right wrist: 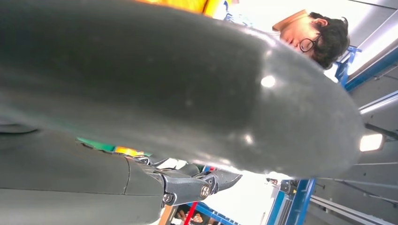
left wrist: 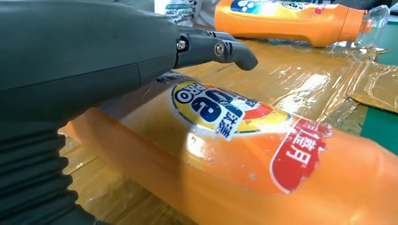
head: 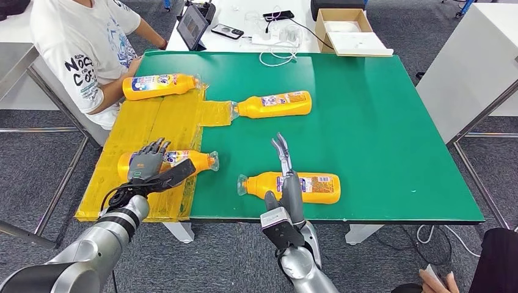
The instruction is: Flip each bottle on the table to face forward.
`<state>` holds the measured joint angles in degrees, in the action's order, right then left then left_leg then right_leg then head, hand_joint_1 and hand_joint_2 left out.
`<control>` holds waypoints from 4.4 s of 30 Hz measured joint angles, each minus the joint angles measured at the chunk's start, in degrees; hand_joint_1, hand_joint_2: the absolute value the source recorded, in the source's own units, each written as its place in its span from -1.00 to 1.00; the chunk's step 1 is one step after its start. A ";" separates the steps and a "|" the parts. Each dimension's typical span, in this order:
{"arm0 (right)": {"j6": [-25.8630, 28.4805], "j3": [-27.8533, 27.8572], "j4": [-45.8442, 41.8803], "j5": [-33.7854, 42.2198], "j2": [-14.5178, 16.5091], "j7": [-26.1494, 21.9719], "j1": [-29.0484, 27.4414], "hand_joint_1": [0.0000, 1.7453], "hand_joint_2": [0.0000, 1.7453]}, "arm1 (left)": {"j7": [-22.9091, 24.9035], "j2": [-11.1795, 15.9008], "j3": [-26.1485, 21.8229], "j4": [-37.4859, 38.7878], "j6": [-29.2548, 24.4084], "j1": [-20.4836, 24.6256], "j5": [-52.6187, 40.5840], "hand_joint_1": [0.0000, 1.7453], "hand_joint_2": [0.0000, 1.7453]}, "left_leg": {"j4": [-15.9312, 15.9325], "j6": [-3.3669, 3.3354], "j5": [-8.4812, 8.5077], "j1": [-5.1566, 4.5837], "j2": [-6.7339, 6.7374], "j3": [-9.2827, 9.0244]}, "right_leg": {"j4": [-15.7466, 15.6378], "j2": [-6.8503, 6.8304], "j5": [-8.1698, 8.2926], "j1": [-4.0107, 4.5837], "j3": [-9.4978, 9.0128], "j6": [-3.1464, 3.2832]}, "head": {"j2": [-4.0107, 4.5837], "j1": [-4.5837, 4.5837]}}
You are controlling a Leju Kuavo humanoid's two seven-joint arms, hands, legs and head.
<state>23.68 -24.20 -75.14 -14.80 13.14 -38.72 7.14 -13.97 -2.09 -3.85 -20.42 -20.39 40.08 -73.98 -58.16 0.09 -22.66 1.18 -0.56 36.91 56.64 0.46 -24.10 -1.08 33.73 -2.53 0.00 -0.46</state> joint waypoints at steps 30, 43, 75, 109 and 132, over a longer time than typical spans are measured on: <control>-2.11 1.67 5.99 -5.64 0.80 4.48 1.10 -1.00 1.00 | -25.88 -7.85 -12.40 -10.48 -1.04 -3.21 48.88 -1.00 1.00 | -0.01 -0.01 0.01 0.00 0.02 0.12 | 0.00 -0.05 0.02 0.00 0.16 0.00 | 0.00 -0.01; -3.41 2.16 11.58 -25.80 -8.45 24.49 8.85 -1.00 1.00 | -26.27 -8.82 -3.52 -31.85 -1.35 -13.53 64.00 -1.00 1.00 | -0.02 -0.06 0.04 -0.10 0.00 0.28 | -0.01 -0.06 0.02 -0.09 0.27 -0.02 | 0.00 -0.03; -31.09 4.16 24.48 -14.10 -16.50 20.76 17.61 -1.00 1.00 | -26.27 -8.70 4.75 -36.67 -4.08 -19.83 61.03 -1.00 1.00 | -0.03 -0.07 0.03 -0.09 0.05 0.02 | -0.04 -0.04 0.03 -0.08 0.08 -0.03 | 0.00 -0.01; -30.96 -8.90 32.19 -17.84 -24.28 30.37 25.24 0.23 1.00 | -26.25 -9.42 5.79 -30.47 -1.93 -17.72 62.40 -1.00 1.00 | -0.04 -0.15 0.06 -0.11 0.21 -0.13 | -0.05 0.09 0.13 -0.09 -0.02 -0.14 | 0.00 -0.02; -1.09 7.73 12.30 -11.36 -13.13 16.86 8.28 1.00 1.00 | -24.66 -11.77 5.75 -30.78 3.73 -20.69 63.79 -1.00 1.00 | -0.04 -0.10 0.05 0.00 0.24 0.33 | -0.02 0.28 0.23 0.05 0.42 0.02 | 0.00 0.02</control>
<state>22.59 -16.47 -62.85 -26.16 0.01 -21.86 15.42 -38.63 -13.86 1.91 -51.20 -16.66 19.39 -10.19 -58.19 -0.01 -22.61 1.18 -0.32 37.24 56.62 0.75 -23.87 -1.04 34.16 -2.51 0.00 -0.44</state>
